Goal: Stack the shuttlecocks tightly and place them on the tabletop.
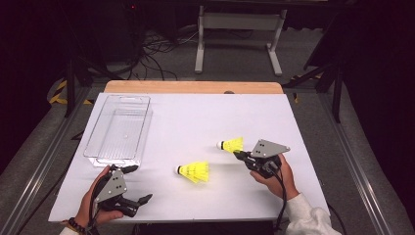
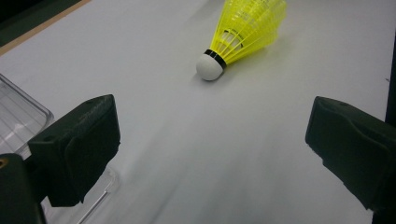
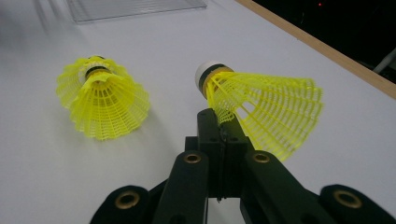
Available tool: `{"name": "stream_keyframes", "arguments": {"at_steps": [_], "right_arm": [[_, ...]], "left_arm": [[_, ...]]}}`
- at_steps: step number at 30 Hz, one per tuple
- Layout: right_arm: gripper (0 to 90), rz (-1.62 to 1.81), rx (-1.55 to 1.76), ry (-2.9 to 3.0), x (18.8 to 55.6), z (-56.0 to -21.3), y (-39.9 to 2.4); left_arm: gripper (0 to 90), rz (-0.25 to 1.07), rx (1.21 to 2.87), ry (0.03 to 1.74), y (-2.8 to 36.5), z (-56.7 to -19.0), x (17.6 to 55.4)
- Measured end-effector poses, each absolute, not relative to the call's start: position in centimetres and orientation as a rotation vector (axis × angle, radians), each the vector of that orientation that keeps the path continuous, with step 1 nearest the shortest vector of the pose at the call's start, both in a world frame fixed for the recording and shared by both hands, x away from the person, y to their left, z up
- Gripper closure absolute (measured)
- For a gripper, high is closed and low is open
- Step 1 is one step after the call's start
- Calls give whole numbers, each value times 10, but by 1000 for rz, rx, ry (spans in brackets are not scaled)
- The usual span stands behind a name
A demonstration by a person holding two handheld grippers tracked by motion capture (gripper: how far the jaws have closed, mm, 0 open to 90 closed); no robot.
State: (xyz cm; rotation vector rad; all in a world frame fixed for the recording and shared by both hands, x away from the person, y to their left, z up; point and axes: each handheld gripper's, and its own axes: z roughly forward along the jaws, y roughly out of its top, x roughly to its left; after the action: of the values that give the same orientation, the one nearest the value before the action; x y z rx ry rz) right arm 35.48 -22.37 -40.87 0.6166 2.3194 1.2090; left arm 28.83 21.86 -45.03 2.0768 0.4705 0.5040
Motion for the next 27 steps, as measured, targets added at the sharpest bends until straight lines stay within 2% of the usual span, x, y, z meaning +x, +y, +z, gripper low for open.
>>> {"name": "stream_keyframes", "arguments": {"at_steps": [27], "right_arm": [[900, 1177, 549, 2424, 320, -424, -229]], "left_arm": [[35, 503, 2088, 451, 214, -450, 290]]}}
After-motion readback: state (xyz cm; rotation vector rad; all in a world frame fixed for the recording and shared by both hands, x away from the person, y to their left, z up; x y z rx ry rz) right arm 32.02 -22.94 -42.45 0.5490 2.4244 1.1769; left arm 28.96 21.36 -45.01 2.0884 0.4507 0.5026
